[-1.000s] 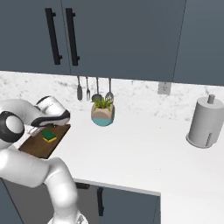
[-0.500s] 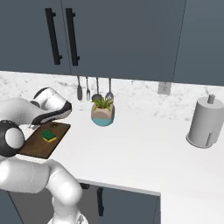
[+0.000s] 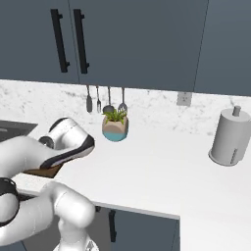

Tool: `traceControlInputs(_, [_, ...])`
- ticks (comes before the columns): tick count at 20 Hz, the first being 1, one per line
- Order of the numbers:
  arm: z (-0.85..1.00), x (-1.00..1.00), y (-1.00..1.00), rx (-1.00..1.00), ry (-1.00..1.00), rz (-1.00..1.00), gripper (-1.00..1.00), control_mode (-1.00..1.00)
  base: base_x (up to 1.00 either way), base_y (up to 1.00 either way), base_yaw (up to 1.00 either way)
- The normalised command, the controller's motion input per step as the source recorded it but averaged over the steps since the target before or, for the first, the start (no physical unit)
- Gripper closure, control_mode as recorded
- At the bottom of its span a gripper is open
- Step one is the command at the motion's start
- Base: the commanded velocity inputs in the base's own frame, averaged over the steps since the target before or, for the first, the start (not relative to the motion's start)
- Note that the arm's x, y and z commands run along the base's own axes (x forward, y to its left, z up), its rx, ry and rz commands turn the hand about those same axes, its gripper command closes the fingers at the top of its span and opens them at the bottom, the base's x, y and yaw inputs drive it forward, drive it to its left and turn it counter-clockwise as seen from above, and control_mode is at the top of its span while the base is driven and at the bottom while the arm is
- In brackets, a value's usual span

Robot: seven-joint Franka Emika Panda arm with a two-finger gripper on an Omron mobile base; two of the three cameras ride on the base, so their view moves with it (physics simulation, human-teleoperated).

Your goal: Pick up the sponge from the counter and clean the cutting board by briefly scrubbing or pressing down on the cutting board. Once finished, release the sponge.

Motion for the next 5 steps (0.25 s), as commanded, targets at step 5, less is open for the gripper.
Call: traceControlInputs(5, [0.61, -0.90, -0.95, 0.01, 0.18, 0.00, -1.00, -1.00, 0.00, 0.00, 0.00])
